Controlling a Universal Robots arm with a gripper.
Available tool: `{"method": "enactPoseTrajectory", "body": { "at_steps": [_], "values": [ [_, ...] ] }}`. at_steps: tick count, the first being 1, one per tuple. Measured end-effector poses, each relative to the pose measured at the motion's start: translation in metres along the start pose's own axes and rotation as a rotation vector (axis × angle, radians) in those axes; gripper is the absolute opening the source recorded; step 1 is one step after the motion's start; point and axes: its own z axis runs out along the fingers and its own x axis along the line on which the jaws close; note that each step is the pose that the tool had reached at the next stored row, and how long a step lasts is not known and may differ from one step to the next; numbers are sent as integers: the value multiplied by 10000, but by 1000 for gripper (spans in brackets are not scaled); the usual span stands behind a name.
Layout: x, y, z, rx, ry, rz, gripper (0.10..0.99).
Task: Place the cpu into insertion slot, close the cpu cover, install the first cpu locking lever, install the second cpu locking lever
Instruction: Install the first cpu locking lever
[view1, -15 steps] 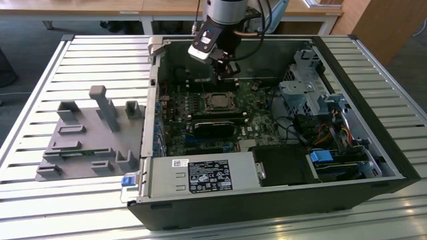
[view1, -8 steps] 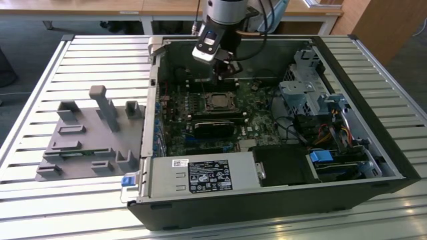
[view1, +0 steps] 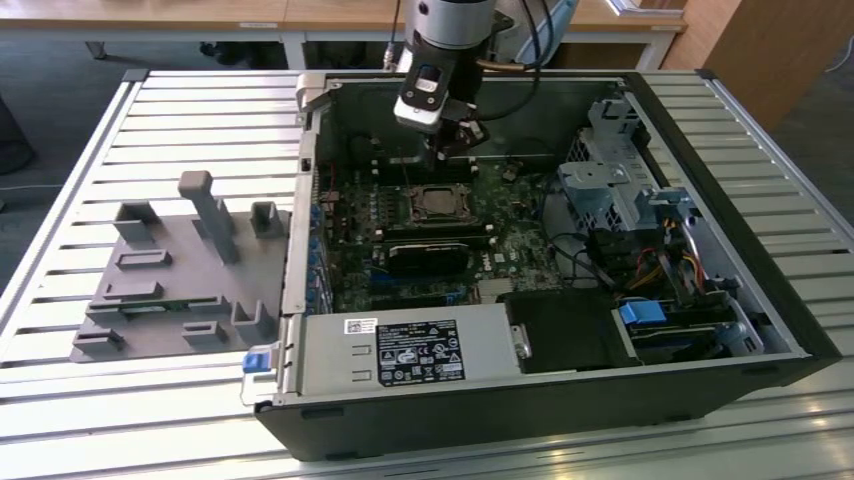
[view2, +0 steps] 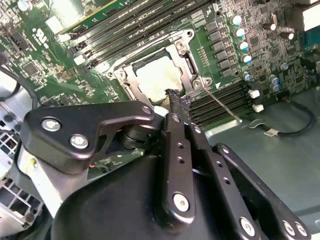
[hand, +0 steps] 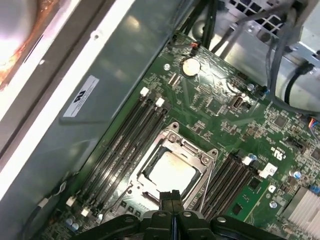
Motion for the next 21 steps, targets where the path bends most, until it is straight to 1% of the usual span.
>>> {"method": "enactPoseTrajectory", "body": {
  "at_steps": [21],
  "values": [
    [0, 0, 0, 20, 9, -1261, 106]
  ]
}}
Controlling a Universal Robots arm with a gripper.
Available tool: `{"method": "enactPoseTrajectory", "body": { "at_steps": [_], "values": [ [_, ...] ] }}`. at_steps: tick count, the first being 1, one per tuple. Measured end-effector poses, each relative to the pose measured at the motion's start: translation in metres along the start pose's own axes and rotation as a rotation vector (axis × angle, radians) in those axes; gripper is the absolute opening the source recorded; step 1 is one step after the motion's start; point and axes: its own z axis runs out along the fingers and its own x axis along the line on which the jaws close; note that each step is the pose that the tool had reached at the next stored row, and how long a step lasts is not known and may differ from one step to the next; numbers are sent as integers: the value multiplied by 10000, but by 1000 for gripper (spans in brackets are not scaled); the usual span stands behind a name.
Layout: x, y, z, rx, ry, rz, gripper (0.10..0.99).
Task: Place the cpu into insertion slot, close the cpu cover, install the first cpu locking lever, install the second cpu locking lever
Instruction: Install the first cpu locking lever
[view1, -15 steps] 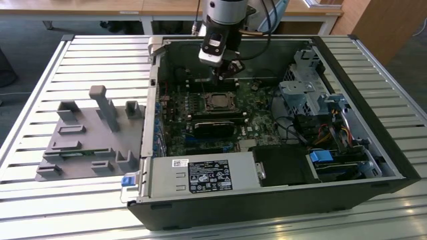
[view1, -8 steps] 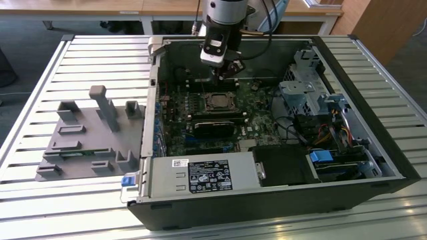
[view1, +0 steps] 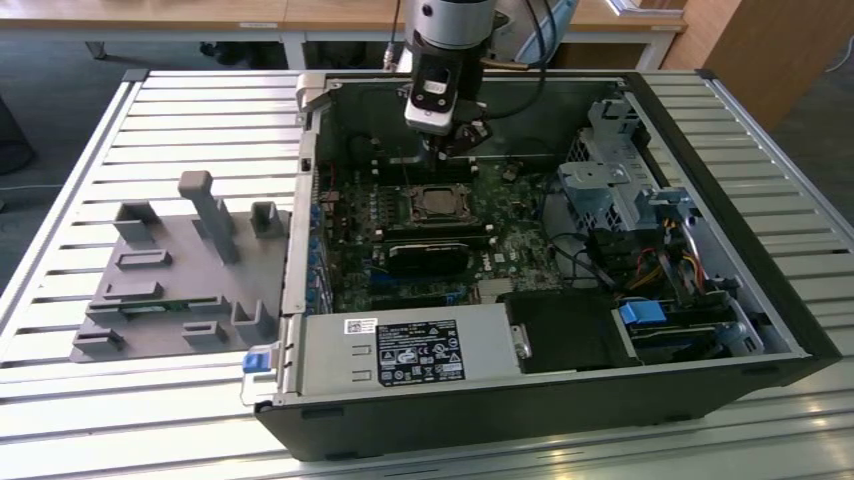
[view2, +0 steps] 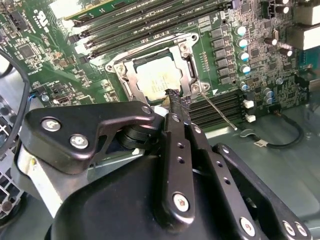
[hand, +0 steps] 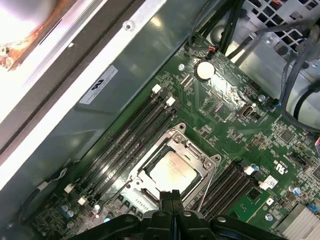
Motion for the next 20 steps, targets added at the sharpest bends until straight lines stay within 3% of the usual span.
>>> {"method": "enactPoseTrajectory", "body": {
  "at_steps": [20],
  "values": [
    [0, 0, 0, 16, 8, -1097, 106]
  ]
}}
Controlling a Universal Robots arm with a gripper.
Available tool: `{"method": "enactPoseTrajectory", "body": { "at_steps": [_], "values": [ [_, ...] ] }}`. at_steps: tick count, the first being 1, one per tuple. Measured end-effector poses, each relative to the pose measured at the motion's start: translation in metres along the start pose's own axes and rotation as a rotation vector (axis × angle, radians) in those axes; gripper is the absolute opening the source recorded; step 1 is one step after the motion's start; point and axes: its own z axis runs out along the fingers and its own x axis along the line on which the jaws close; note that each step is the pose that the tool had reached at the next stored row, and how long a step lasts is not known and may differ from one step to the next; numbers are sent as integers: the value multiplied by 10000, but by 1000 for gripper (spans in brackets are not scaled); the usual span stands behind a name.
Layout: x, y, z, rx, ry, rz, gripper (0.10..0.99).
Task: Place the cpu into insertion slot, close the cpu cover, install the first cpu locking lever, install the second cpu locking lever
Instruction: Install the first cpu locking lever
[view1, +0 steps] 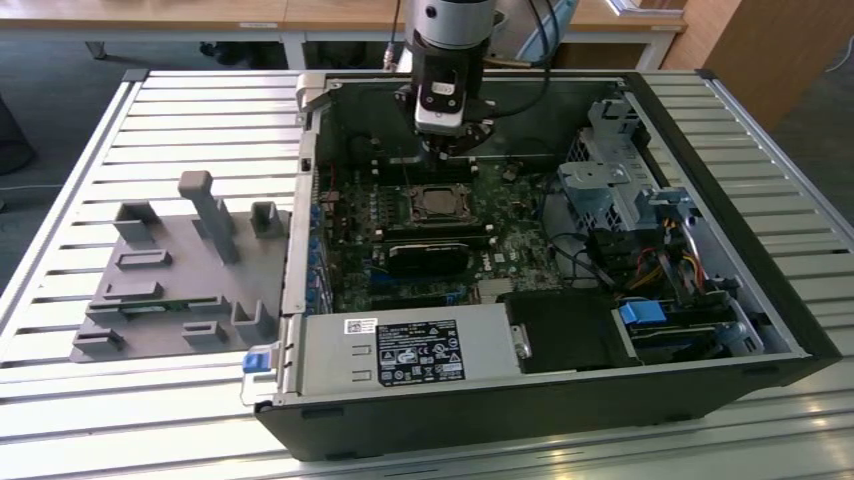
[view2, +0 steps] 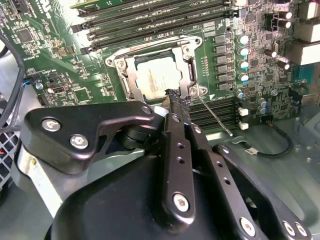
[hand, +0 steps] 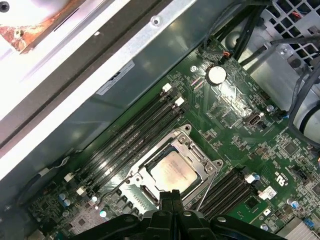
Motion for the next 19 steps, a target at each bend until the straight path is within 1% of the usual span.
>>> {"method": "enactPoseTrajectory", "body": {
  "at_steps": [19],
  "values": [
    [0, 0, 0, 14, 7, -928, 106]
  ]
}}
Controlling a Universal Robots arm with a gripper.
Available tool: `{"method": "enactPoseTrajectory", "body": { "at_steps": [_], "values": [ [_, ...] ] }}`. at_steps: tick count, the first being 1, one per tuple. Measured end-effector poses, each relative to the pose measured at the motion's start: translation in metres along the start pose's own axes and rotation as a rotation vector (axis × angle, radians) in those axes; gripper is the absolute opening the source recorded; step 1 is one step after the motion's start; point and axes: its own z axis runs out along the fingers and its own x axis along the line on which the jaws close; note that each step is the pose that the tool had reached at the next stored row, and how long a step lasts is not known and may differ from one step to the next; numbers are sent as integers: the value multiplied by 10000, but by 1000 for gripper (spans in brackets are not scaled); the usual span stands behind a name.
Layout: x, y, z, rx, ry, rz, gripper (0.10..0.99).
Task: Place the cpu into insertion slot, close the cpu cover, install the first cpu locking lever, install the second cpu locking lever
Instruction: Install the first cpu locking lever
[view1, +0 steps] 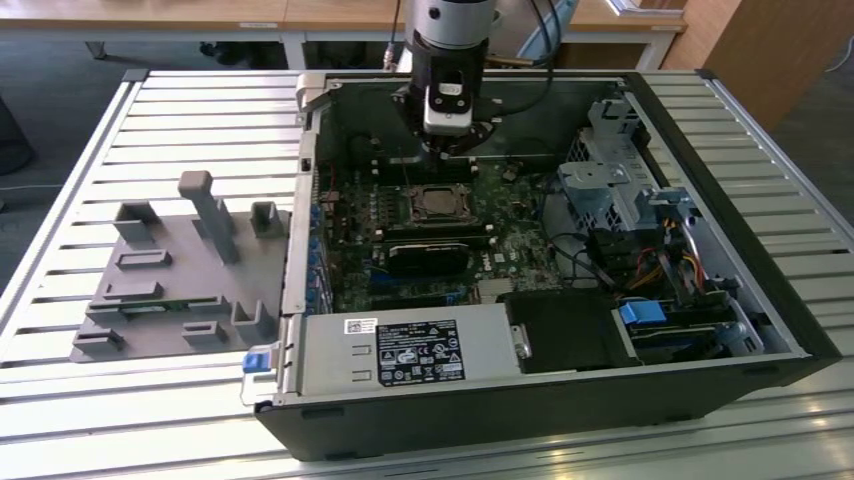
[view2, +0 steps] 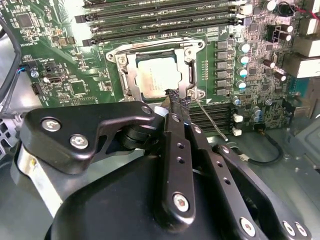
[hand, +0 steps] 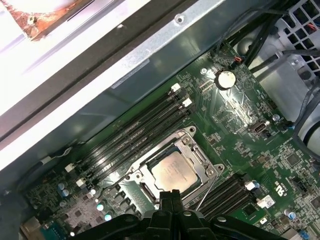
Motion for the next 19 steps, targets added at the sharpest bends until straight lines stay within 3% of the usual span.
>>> {"method": "enactPoseTrajectory", "body": {
  "at_steps": [19],
  "values": [
    [-1, -1, 0, 17, 8, -1129, 106]
  ]
}}
